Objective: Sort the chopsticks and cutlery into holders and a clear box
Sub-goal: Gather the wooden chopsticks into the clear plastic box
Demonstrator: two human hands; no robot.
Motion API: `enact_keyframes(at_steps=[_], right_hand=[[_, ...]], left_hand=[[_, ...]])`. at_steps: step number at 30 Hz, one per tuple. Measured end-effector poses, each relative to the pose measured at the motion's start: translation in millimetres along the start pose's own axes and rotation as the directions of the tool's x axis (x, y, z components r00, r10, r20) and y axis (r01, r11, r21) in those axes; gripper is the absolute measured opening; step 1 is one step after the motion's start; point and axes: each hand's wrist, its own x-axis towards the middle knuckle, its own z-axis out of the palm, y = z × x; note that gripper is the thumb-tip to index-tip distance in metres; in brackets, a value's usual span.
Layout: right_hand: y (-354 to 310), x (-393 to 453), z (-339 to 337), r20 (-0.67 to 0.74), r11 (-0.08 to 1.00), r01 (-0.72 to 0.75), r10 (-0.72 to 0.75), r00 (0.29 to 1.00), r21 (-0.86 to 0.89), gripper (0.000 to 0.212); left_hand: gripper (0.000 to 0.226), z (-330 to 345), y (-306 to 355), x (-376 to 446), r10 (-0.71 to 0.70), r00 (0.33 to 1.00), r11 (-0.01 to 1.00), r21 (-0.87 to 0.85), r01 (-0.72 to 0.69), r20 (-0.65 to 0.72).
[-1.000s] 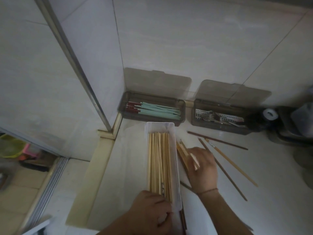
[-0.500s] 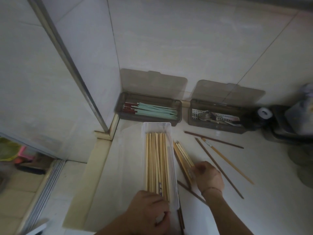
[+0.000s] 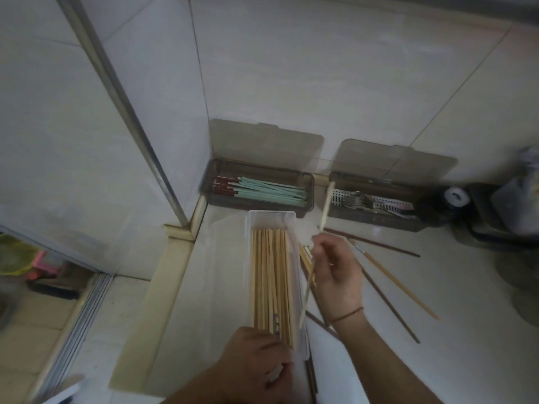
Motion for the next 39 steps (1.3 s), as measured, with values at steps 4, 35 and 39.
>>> enact_keyframes(at_steps=[4,35,39], right_hand=[[25,-20,15,0.314,0.865,0.303,-0.181,0.932,-0.4,0.014],[86,-35,-42,0.003,0.392,-0.123,0.305,0.952,-0.912,0.016],[70,-31,-39,0.149,0.293,0.051,0.323,0.934,-0.955,0.018]], left_hand=[[0.017,1,0,0,-0.001,1.0,1.0,0.031,0.001,0.0],[0.017,0,2,0,-0.029,0.999,0.998,0.05,0.027,0.031],[0.017,0,3,0,-0.032,0.999,0.998,0.051,0.03,0.04]])
